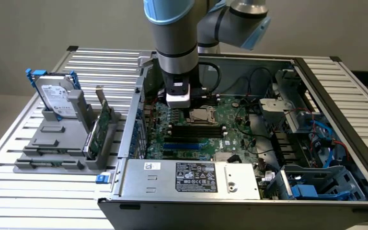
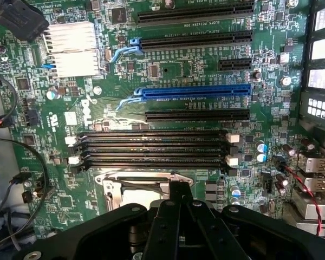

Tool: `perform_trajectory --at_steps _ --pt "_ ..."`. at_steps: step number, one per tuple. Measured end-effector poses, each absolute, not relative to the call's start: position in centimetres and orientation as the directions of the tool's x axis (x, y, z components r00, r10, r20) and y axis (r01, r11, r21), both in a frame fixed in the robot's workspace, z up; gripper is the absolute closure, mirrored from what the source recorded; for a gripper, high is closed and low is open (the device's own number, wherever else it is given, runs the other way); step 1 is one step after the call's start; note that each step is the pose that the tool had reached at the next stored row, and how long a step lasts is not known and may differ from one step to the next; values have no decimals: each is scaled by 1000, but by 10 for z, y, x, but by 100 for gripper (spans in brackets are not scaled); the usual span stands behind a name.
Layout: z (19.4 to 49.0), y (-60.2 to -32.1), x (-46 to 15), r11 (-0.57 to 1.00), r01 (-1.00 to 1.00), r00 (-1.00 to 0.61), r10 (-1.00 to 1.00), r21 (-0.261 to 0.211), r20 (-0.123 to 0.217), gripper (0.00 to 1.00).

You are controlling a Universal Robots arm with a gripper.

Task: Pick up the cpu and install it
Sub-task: 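Install the first cpu locking lever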

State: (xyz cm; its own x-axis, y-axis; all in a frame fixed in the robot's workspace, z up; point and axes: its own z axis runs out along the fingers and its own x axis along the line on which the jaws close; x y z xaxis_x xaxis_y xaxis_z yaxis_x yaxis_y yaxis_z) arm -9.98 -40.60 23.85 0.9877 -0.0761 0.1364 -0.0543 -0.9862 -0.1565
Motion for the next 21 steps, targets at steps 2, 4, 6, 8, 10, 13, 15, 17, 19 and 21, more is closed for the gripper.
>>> perform_trajectory --at_steps 2,4,6,8,10,13,15,17,19,21 --pt "237 -406 -100 -986 -56 988 -77 -158 134 89" --pt "235 -406 -100 -986 -57 988 -78 -158 132 89" --pt "233 -406 -100 -986 -58 988 -79 -158 129 89" --pt "231 -406 -100 -986 -61 989 -81 -158 126 89" --pt "230 -406 -100 -985 -66 989 -86 -159 121 89" --pt "229 -406 -100 -984 -83 989 -101 -160 111 89" --pt "228 -406 -100 -982 -98 988 -115 -159 103 89" --pt "228 -406 -100 -981 -110 987 -126 -159 95 89" --pt "226 -406 -100 -980 -118 987 -134 -160 90 89" --pt "225 -406 -100 -979 -126 986 -141 -160 87 89"
